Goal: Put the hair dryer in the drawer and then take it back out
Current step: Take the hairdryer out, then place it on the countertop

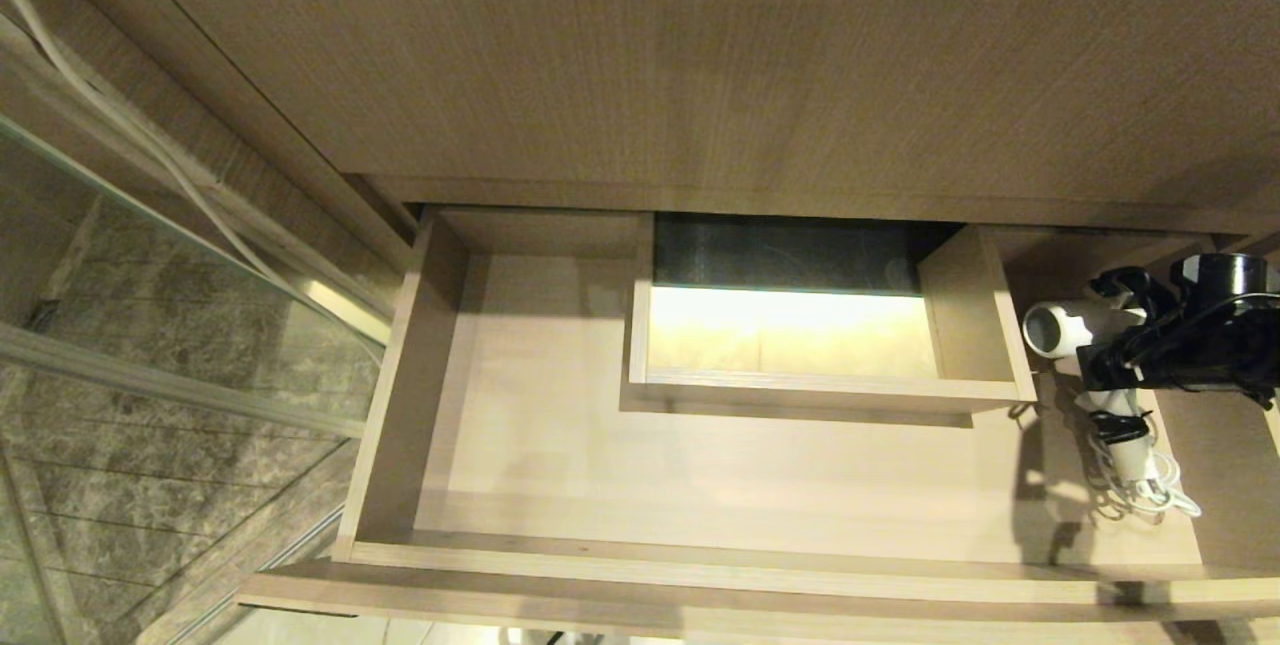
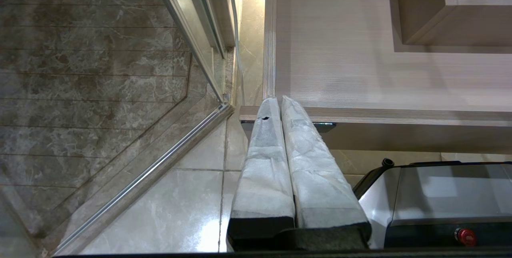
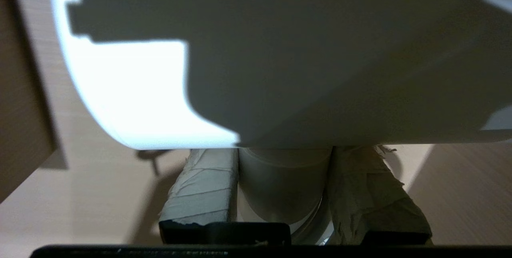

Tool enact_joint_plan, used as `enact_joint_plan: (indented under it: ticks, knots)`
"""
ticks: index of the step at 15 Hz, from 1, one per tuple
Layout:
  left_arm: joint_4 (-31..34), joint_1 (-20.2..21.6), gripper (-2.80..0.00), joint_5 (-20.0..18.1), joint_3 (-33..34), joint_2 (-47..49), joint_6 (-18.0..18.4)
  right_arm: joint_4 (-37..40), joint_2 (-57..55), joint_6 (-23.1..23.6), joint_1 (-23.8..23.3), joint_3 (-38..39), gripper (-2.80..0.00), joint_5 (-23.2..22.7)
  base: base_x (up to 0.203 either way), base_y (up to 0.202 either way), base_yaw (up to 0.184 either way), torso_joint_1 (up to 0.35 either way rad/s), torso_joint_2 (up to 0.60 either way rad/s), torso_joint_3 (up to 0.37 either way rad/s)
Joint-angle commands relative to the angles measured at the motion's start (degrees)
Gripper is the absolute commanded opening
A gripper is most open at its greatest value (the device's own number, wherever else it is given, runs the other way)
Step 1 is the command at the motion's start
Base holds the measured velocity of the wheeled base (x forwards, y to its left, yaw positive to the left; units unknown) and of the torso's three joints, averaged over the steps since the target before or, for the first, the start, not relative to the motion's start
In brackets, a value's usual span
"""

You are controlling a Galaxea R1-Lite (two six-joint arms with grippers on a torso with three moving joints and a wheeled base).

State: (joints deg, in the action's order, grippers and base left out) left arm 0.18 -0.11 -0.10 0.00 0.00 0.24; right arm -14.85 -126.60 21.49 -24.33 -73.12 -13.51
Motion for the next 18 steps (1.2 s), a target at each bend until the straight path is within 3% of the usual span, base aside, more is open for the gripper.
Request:
enact_joint_plan:
  ticks: [1, 6, 13, 18]
  knots:
    - [-0.01, 0.02, -2.8, 0.01, 0.03, 0.0, 0.02, 0.21, 5.63, 0.18, -0.01, 1.77, -2.8, -0.12, 0.0, 0.0, 0.0, 0.0, 0.0, 0.0]
    - [-0.01, -0.01, -2.8, 0.01, 0.09, 0.0, 0.02, 2.05, 19.24, 2.0, 0.01, 10.13, -2.8, 2.06, 0.0, 0.0, 0.0, 0.0, 0.0, 0.0]
    - [-0.01, 0.02, -2.8, 0.01, 0.04, 0.0, 0.02, 16.19, 46.88, 6.29, -0.03, 17.82, -2.8, 4.22, 0.0, 0.0, 0.0, 0.0, 0.0, 0.0]
    - [-0.01, 0.02, -2.8, 0.01, 0.06, 0.0, -0.03, 19.75, 67.71, 7.58, -0.4, 26.11, -2.8, 4.43, 0.0, 0.0, 0.0, 0.0, 0.0, 0.0]
